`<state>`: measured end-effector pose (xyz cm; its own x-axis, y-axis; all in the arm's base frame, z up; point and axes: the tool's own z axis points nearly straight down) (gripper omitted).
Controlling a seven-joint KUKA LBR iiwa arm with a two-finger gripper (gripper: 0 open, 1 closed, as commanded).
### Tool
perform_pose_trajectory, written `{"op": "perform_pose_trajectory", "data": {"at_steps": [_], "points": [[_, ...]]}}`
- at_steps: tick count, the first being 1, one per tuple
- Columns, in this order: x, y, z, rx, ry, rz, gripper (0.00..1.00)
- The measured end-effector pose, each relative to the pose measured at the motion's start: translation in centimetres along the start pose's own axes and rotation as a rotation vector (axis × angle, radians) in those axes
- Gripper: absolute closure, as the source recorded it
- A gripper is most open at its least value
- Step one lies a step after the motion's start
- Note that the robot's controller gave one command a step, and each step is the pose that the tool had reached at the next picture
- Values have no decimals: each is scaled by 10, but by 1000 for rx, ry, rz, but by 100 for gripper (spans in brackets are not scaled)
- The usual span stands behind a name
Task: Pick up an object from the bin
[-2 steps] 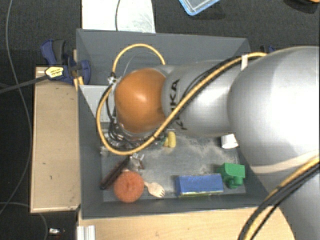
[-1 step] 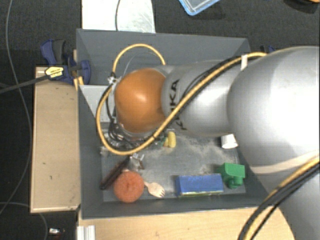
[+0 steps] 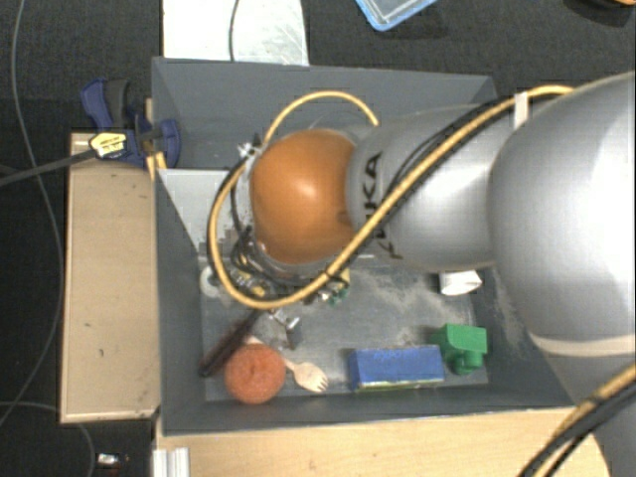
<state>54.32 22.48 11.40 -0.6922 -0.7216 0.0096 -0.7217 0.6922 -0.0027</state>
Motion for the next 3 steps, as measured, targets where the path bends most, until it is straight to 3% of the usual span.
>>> {"op": "perform_pose_trajectory", "data": {"at_steps": [1,2,3], "points": [[7,5,-29,6,-15,128,0],[31,1,-2,4,-11,320,0],[37,30,8,3,-13,462,0]]}}
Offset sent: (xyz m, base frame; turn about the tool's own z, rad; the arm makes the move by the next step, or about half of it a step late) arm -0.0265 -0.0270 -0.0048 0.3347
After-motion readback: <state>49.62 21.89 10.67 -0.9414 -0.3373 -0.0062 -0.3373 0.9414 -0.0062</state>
